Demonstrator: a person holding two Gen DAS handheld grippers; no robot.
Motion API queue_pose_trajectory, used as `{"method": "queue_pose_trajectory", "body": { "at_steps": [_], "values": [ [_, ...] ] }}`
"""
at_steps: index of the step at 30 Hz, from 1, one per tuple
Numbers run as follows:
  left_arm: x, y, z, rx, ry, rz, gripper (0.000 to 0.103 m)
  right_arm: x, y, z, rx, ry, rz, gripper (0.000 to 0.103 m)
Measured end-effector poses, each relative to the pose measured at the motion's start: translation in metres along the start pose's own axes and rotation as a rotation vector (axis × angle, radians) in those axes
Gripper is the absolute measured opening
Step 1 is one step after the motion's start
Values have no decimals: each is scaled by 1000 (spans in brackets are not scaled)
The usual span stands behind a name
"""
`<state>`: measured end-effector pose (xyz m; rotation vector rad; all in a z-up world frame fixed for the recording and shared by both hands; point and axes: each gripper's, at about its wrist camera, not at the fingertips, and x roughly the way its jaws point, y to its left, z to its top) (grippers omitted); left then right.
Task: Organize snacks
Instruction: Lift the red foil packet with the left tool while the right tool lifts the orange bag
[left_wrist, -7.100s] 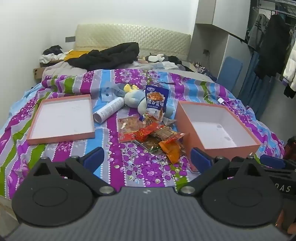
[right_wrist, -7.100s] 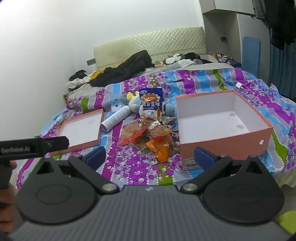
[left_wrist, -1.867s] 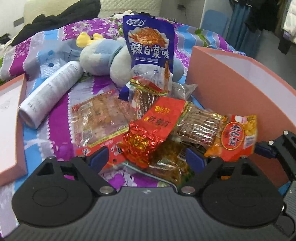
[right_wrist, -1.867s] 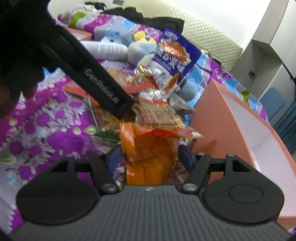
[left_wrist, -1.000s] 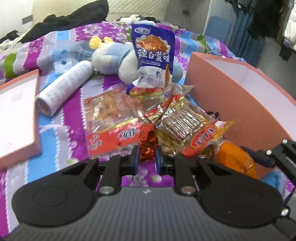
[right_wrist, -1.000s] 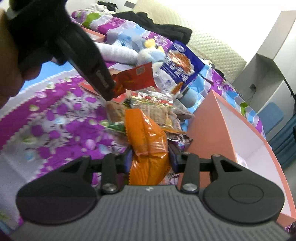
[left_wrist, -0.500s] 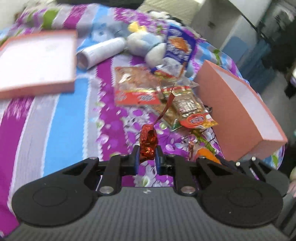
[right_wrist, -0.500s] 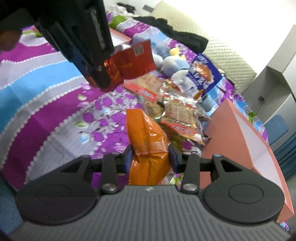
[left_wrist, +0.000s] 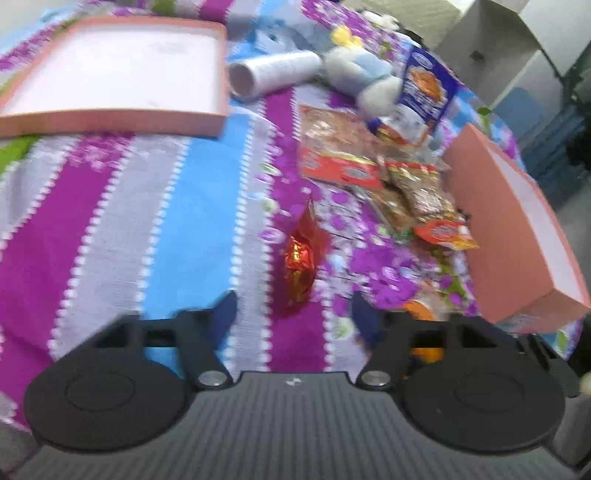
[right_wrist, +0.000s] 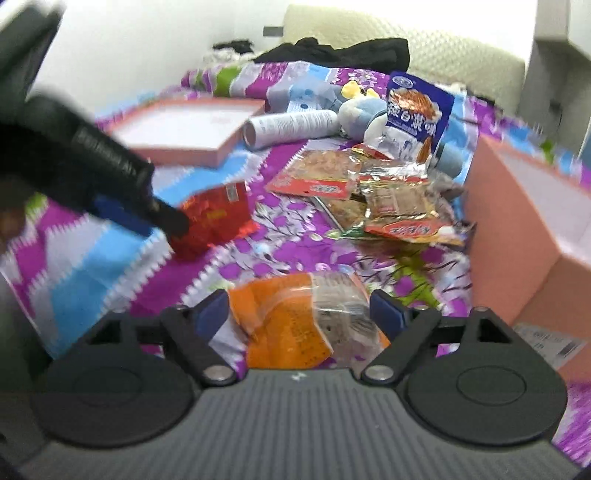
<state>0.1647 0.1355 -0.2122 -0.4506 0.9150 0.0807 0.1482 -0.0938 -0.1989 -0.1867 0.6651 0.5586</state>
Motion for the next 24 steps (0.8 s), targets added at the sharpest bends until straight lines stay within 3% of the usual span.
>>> {"method": "queue_pose_trajectory", "body": {
  "at_steps": [4,9,13,19,24],
  "values": [
    [-7,1,-4,25,-19,13,79,-1,-15,-1,109,-21,12,85],
    [-3,-12,-6,103,-30,20,79,2,-33,-6,165,-26,-33,85],
    [10,-21,-6,155,-32,13,79,8,-44,-13,217,-4,20,85],
    [32,-34,-2,271,-36,107,79,18,-39,-15,192,13,76,85],
    [47,-39,-4,346,-47,166,79,29,-33,-16,145,23,67,85]
  ]
}}
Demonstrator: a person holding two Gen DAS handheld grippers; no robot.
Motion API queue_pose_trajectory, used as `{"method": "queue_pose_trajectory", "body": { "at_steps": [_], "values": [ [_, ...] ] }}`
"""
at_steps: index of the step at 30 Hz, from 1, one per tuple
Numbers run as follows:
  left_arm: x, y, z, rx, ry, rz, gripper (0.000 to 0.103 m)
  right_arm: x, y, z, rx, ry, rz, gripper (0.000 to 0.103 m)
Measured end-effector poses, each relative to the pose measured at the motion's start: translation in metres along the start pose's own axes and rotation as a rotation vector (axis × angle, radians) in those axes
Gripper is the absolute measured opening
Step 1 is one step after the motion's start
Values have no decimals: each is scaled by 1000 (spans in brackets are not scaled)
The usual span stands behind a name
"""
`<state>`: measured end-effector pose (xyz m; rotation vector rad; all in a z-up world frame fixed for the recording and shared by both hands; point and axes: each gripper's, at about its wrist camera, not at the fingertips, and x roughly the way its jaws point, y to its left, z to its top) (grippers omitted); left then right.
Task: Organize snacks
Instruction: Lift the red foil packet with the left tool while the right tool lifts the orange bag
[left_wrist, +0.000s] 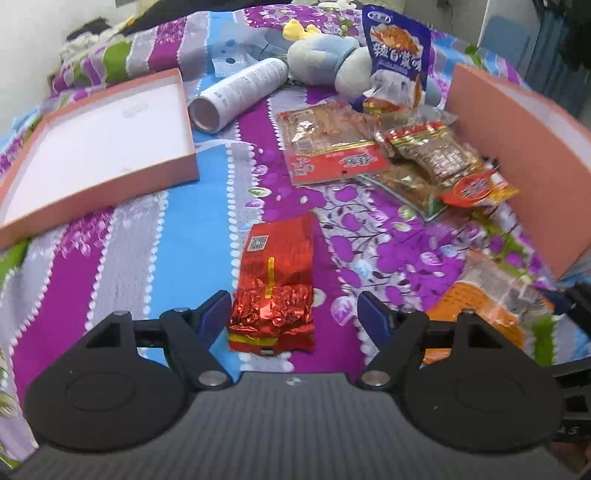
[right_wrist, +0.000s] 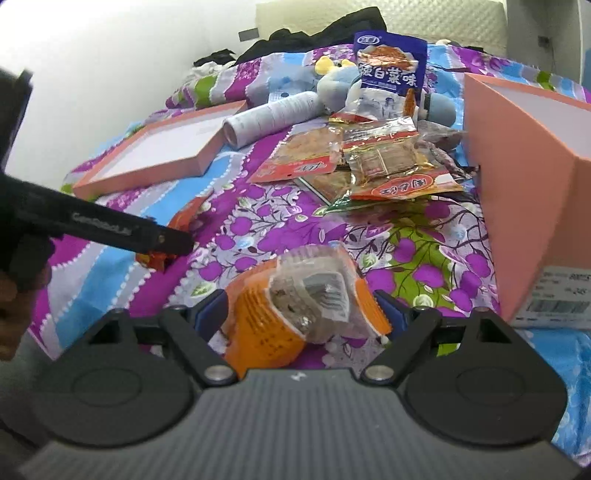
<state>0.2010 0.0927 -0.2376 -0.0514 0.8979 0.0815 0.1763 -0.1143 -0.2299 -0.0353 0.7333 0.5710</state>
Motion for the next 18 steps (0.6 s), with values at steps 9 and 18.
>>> {"method": "queue_pose_trajectory", "body": {
  "at_steps": [9,18],
  "values": [
    [13,11,-6,-64,-12,16,57,6,4,0,-4,-4,38,69],
    [-17,-6,5,-65,-65,-13,57,-16,5,11,-5,-53,6,52]
  ]
}}
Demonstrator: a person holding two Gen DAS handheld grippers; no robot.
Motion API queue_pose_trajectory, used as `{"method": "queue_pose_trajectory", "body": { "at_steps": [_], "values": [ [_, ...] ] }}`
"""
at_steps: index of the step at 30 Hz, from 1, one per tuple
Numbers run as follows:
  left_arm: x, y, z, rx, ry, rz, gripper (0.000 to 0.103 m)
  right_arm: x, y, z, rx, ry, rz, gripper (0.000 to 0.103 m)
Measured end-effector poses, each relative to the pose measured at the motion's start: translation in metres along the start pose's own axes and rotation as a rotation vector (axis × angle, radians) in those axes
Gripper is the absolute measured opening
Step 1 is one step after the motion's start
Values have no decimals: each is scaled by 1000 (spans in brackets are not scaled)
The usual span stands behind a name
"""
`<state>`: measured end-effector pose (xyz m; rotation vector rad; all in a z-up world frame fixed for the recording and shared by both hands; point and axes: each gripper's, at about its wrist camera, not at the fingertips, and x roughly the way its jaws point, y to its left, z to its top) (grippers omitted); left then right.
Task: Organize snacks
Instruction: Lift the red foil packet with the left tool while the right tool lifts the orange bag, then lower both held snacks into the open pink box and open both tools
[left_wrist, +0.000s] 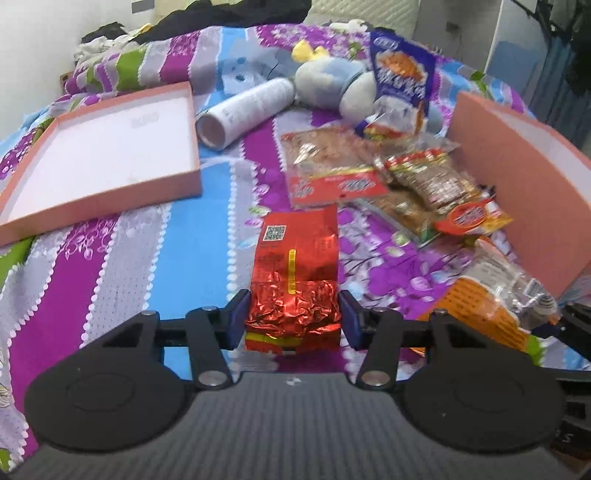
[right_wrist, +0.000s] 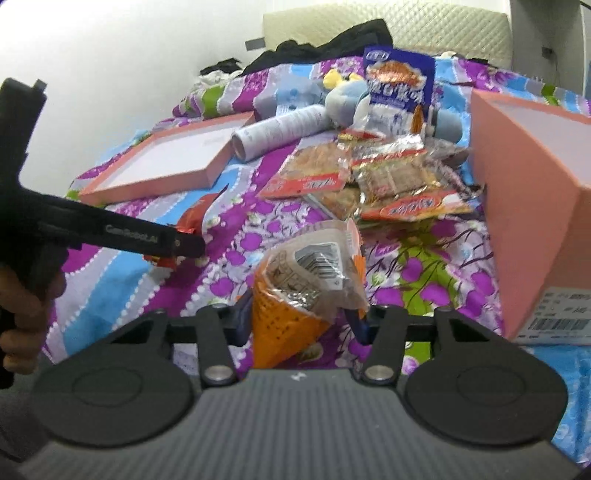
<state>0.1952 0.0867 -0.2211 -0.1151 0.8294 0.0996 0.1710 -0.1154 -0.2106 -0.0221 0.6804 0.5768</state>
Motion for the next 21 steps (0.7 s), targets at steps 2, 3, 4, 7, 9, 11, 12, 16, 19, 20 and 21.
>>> {"method": "queue_pose_trajectory", "body": {
  "at_steps": [2,3,4,7,9,11,12,16,19,20,21],
  "values": [
    [-11,-5,5,-3,-13,-8,57,-7,-1,3,2,-15,-13,50],
    [-18,-7,8,-8,-20,-14,57,-11,-1,5,6,-22,-19,50],
    [-24,-9,10,-13,-25,-20,57,-16,-2,8,11,-30,-26,47],
    [-46,-15,17,-24,-41,-36,57,-29,-5,14,32,-42,-48,46],
    [-61,-20,22,-24,-60,-39,57,-39,-5,18,39,-59,-61,46],
    [-75,-25,25,-27,-67,-55,57,-50,-4,22,50,-75,-73,46],
    [-83,-27,26,-27,-73,-62,57,-56,-4,25,55,-86,-78,46],
    [-115,-37,29,-29,-98,-76,57,-81,-3,34,68,-120,-101,46],
    [-137,-45,29,-25,-115,-91,57,-103,-2,40,75,-136,-124,46],
    [-145,-48,29,-26,-123,-95,57,-110,-2,42,77,-142,-135,46],
    [-152,-50,28,-28,-131,-101,57,-118,-2,44,80,-148,-143,46]
  ]
}}
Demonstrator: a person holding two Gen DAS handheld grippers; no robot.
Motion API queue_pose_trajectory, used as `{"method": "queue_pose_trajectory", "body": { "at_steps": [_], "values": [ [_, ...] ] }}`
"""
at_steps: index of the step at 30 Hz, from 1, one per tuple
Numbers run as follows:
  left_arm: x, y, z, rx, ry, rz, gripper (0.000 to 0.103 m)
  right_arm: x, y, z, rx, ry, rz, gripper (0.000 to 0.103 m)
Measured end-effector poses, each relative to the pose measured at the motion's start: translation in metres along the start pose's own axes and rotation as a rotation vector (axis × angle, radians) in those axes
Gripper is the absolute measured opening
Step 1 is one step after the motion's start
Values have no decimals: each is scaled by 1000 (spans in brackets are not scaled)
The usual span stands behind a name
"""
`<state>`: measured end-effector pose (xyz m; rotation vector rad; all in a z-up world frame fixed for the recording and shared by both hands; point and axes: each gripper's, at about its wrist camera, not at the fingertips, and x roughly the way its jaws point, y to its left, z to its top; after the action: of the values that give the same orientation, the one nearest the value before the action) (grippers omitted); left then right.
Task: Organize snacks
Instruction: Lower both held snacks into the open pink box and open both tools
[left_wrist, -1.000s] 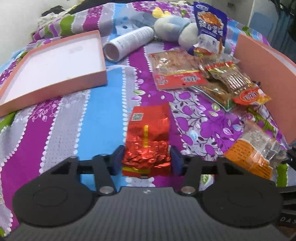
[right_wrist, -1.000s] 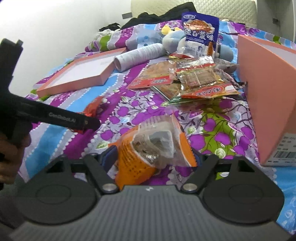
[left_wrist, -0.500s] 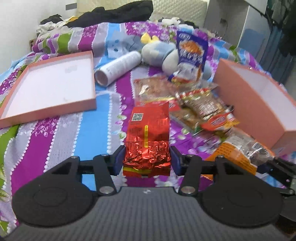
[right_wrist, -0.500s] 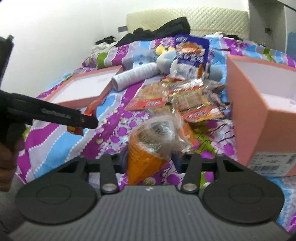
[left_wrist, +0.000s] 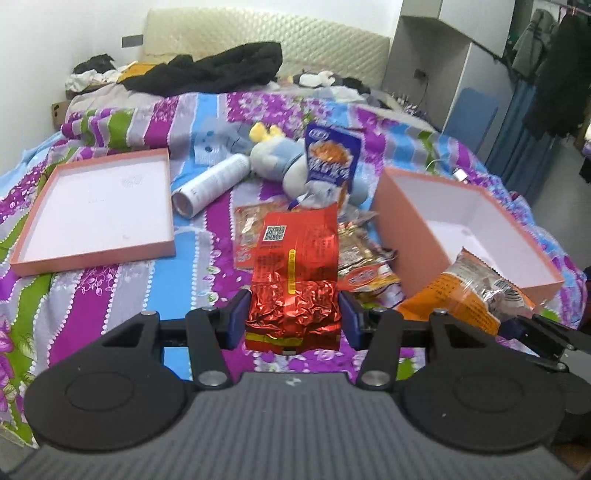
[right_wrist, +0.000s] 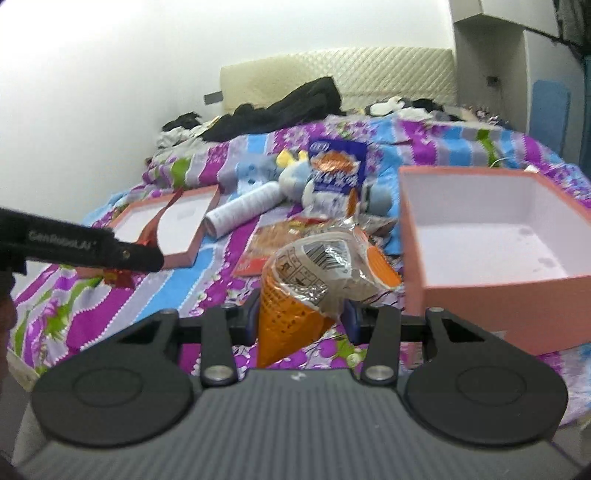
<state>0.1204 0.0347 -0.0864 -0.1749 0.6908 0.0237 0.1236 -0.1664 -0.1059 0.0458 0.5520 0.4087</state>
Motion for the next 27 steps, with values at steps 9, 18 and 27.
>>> {"method": "queue_pose_trajectory", "body": {
  "at_steps": [9,18,27],
  "values": [
    [-46,-35,-1,-11,-30,-76,57,-58,-11,12,37,-47,-64,46],
    [-56,-71,3,23,-39,-154,57,-94,-32,16,47,-72,-149,46],
    [-23,-110,14,91,-20,-218,57,-89,-67,20,80,-75,-226,46]
  ]
}}
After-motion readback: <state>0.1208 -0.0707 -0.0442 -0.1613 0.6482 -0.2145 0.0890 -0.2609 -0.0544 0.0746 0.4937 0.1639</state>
